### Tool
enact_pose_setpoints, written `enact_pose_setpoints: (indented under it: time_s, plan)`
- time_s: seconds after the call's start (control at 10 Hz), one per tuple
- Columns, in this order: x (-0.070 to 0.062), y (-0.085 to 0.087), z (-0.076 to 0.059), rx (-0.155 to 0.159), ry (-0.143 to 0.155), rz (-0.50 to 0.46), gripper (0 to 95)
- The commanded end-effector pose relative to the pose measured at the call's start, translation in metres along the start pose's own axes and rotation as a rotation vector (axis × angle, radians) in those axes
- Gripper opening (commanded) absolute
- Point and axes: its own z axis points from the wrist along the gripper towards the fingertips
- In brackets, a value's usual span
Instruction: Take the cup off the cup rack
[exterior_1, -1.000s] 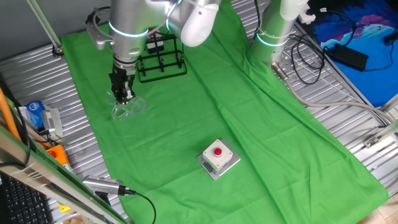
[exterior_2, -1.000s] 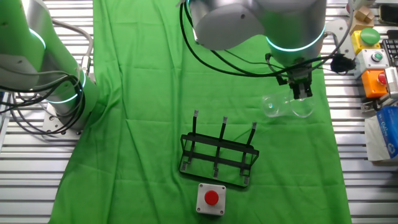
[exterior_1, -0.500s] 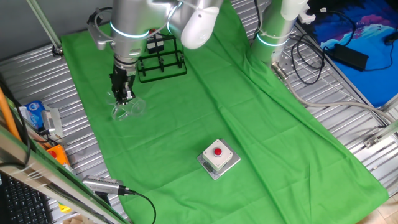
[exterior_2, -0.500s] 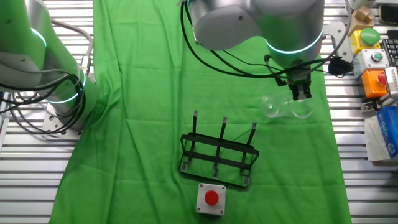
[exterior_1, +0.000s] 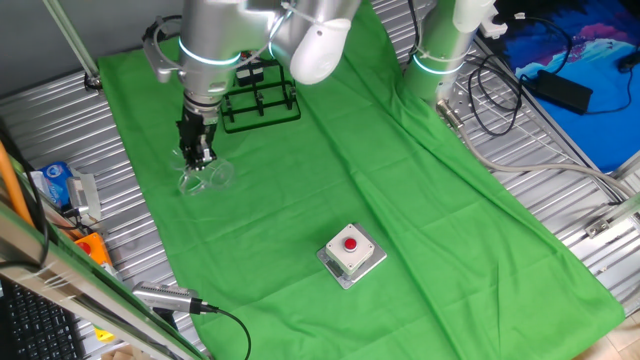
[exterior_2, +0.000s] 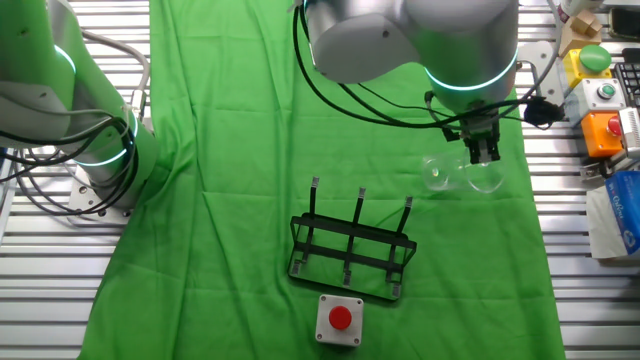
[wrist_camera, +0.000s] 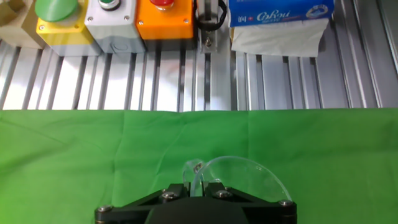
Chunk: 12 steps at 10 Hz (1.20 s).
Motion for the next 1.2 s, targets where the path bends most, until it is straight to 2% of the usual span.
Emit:
enact_pose_setpoints:
  time_s: [0.1,0.4,0.5,0.9,1.2]
  plan:
    - [0.0006,0.0003,0.0004,-0.009,0.007,-0.010,76.0]
    - [0.0011,-0.0001,0.0009,-0.011,0.007,-0.011,76.0]
    - [0.0017,-0.0002,0.0011,-0.012,0.010,-0.008,95.0]
    - [0.0083,-0.0007,0.0042,-0.009,0.000,-0.007,95.0]
    - [0.0084,-0.0008,0.0037,-0.007,0.015,-0.009,95.0]
